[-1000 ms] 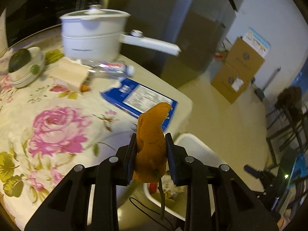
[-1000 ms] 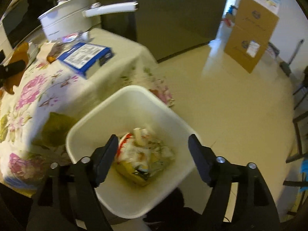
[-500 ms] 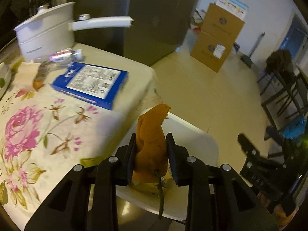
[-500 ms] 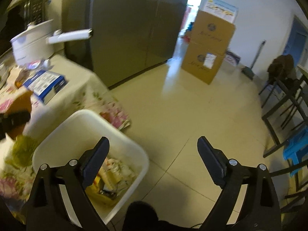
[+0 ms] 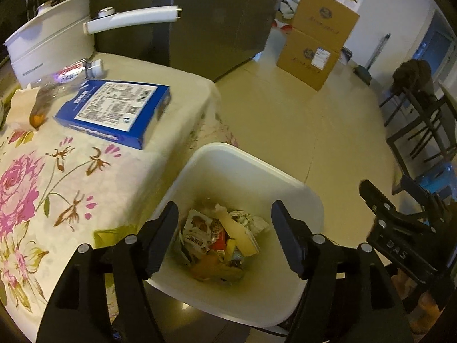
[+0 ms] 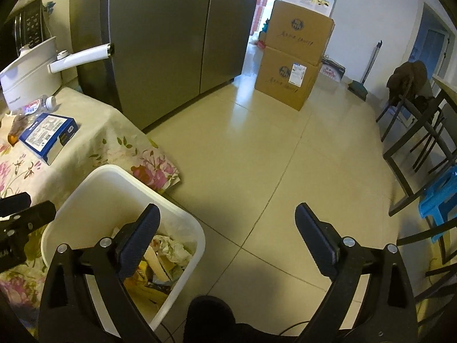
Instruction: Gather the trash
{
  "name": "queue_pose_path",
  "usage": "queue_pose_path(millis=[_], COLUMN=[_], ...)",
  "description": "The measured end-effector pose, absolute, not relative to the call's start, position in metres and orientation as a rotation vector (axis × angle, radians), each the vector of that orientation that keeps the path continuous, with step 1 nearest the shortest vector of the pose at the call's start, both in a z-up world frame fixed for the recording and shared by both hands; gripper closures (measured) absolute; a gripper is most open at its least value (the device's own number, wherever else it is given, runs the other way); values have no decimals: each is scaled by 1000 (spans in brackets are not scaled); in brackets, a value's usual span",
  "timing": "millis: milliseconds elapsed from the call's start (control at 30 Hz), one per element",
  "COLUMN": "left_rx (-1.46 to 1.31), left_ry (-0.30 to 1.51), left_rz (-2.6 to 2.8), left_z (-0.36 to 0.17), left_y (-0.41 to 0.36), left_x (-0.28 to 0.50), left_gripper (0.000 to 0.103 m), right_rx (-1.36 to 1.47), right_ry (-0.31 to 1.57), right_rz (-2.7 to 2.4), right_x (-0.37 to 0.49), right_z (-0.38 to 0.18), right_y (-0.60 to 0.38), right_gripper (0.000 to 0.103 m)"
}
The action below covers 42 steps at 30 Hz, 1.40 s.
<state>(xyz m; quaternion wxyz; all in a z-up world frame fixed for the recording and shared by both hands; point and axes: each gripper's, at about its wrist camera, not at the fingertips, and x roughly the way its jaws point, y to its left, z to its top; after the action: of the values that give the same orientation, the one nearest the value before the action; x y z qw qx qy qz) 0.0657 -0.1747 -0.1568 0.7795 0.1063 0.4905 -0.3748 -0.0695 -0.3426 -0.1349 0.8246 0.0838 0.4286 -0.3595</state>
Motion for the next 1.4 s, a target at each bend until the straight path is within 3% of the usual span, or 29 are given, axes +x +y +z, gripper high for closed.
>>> queue_pose_path(millis=[233, 333, 700, 1067, 1400], left_rx=[142, 115, 160, 269, 61], left_ry=[1053, 1010, 889, 843, 800], left_rz=[-672, -565, -144, 29, -61], left_z=[-149, -143, -167, -205, -188], left_y=[-148, -132, -89, -81, -33], left_x=[118, 151, 274, 340, 340], left_gripper=[36, 22, 22, 22, 78], right_rx=[179, 179, 188, 204, 191], right_ry=[941, 963, 1022, 1068, 1080], right_rz=[-717, -695, -612, -563, -533], right_x=[-61, -55, -34, -21, -15], right_z=[-140, -143, -152, -160, -161], right_y=[-336, -332, -320, -317, -310], right_gripper=[7, 7, 7, 7, 7])
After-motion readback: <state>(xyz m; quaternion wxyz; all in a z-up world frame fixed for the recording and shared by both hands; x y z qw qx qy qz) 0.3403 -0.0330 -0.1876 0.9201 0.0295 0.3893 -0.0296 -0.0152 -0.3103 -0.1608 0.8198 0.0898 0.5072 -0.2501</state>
